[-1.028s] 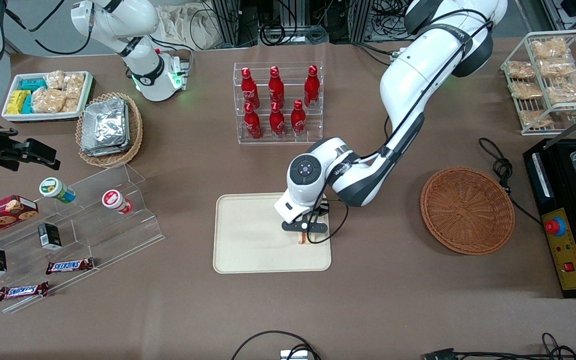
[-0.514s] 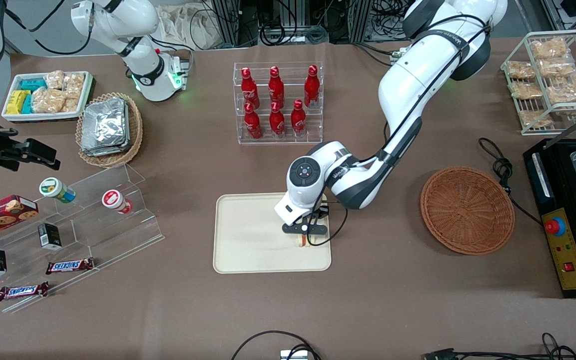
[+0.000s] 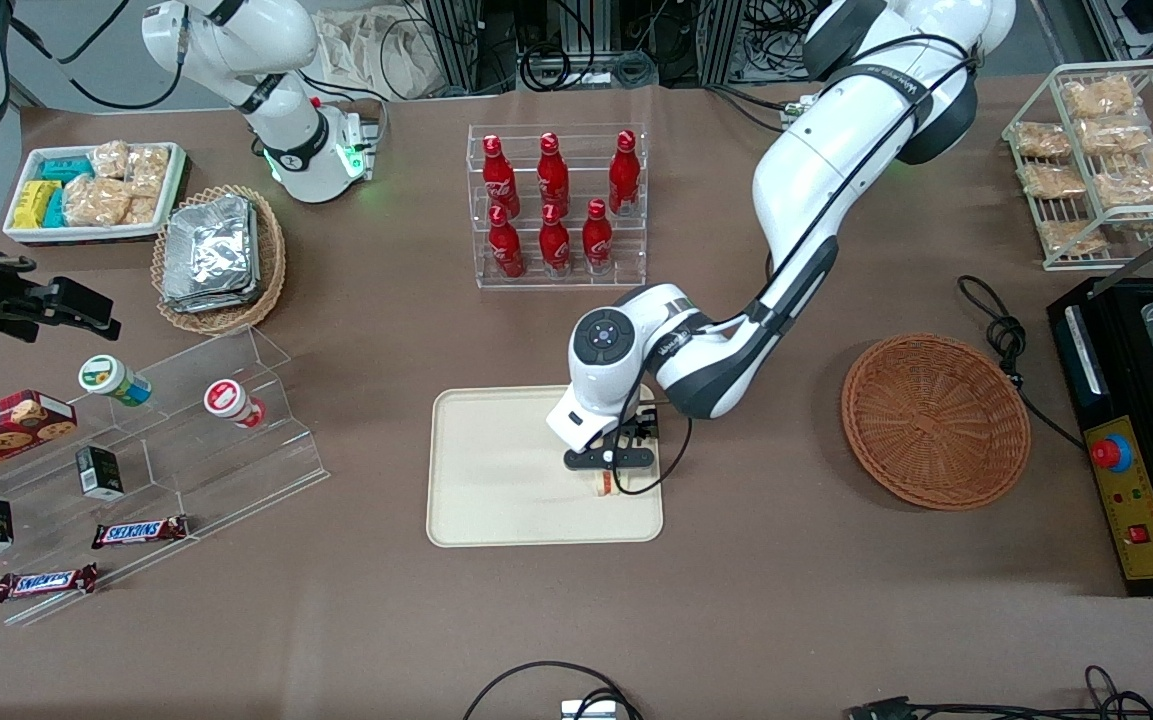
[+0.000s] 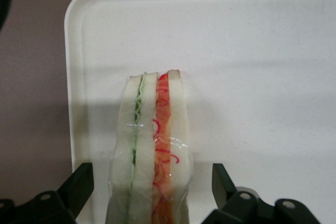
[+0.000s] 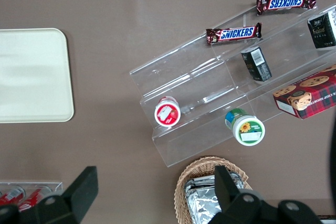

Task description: Place sandwich from basket to tray

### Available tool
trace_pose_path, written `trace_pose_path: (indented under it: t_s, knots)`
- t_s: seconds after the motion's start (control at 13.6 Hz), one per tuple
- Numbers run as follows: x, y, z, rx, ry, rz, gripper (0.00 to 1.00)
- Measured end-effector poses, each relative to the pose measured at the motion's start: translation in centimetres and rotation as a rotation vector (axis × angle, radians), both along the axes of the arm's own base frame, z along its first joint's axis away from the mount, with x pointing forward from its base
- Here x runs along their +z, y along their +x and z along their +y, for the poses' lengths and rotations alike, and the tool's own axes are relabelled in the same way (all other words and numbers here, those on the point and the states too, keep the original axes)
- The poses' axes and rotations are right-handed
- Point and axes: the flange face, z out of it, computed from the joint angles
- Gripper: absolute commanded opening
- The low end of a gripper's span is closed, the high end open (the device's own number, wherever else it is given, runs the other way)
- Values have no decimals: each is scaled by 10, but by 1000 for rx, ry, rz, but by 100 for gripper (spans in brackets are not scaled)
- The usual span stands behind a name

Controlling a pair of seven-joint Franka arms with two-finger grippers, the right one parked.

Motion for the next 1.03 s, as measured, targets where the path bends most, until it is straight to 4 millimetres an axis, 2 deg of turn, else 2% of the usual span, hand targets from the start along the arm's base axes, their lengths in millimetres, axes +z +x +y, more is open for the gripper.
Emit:
trace_pose_path:
  t_s: [0.22,0.59,0.73,1.03]
  knots:
    - [20,6,4,46,17,-9,100]
    - [103,17,29,110,106,-37,100]
    - [131,25,47,146,126,-51,100]
    - [180,50,99,237,134,-74,100]
